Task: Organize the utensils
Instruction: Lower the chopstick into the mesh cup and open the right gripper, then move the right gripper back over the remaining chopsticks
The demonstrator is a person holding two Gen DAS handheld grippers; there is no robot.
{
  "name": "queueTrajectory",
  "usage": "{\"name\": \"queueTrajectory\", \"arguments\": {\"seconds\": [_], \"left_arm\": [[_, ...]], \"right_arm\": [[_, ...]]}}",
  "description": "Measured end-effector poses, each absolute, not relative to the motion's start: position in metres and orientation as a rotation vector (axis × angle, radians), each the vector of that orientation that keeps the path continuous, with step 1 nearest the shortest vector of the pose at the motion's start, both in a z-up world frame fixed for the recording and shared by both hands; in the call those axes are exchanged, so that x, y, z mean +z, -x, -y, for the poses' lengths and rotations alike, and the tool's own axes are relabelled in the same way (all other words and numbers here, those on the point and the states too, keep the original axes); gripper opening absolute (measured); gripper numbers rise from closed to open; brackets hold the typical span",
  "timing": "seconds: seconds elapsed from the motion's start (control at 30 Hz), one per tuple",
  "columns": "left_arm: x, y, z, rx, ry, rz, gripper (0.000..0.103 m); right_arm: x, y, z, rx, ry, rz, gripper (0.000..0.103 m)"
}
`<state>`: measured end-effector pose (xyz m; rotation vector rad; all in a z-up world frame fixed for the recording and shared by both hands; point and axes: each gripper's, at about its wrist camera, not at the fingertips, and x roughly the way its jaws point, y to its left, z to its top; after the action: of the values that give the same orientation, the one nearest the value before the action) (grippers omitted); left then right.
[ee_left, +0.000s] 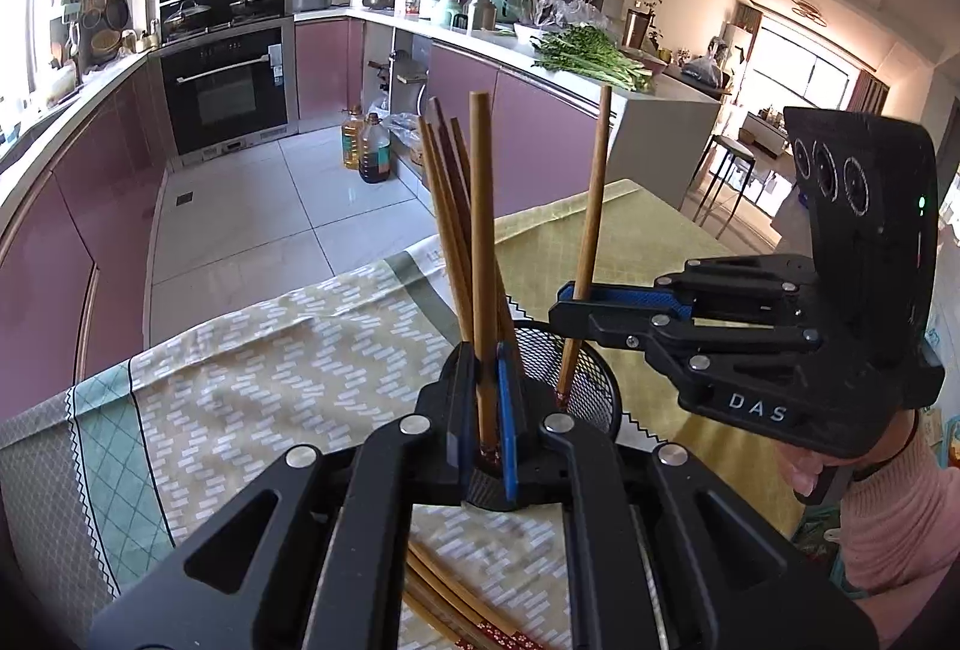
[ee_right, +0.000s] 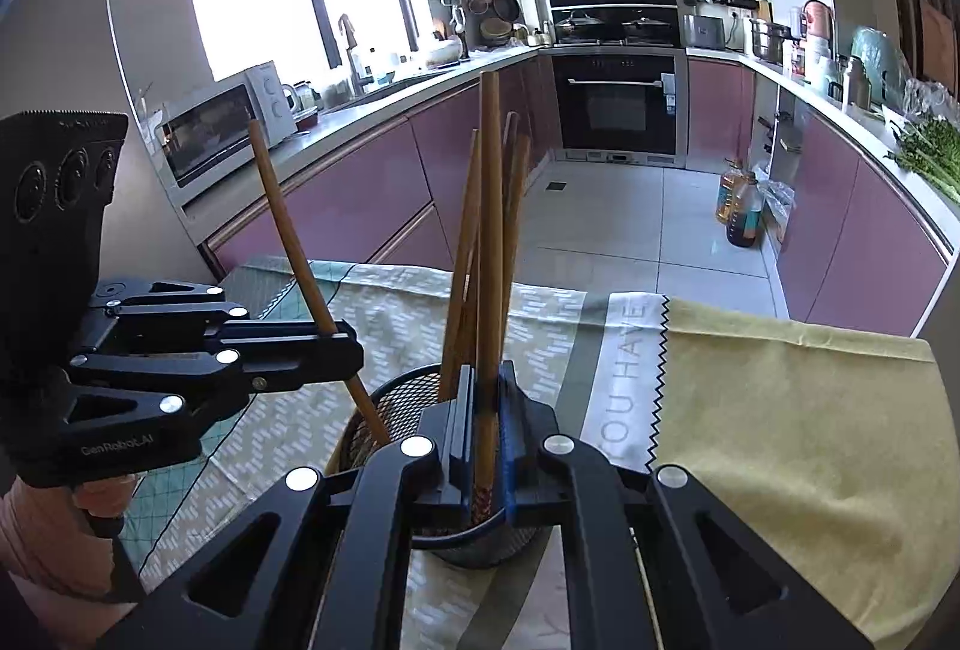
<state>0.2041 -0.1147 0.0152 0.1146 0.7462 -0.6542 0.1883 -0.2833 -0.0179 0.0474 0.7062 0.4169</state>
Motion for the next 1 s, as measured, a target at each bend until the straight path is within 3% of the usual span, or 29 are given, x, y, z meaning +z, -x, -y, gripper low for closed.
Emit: {"name": "queueTrajectory", "arguments": {"seconds": [0.6, 0.73, 1.0], "left_arm": [[0.003, -0.224, 0.123, -0.595, -0.104, -0.762, 0.011], [0.003, -0.219, 0.112, -0.578, -0.075, -0.741, 0.012], [0.017, -0.175, 0.078, -0.522, -0.052, -0.608, 0.028]], "right_arm": [[-0.023, -0.200, 0.280, 0.384, -0.085, -0.720, 0.008], [-0.021, -0.194, 0.281, 0.384, -0.087, -0.702, 0.014], [-0.004, -0.158, 0.276, 0.443, -0.066, -0.611, 0.028]]}}
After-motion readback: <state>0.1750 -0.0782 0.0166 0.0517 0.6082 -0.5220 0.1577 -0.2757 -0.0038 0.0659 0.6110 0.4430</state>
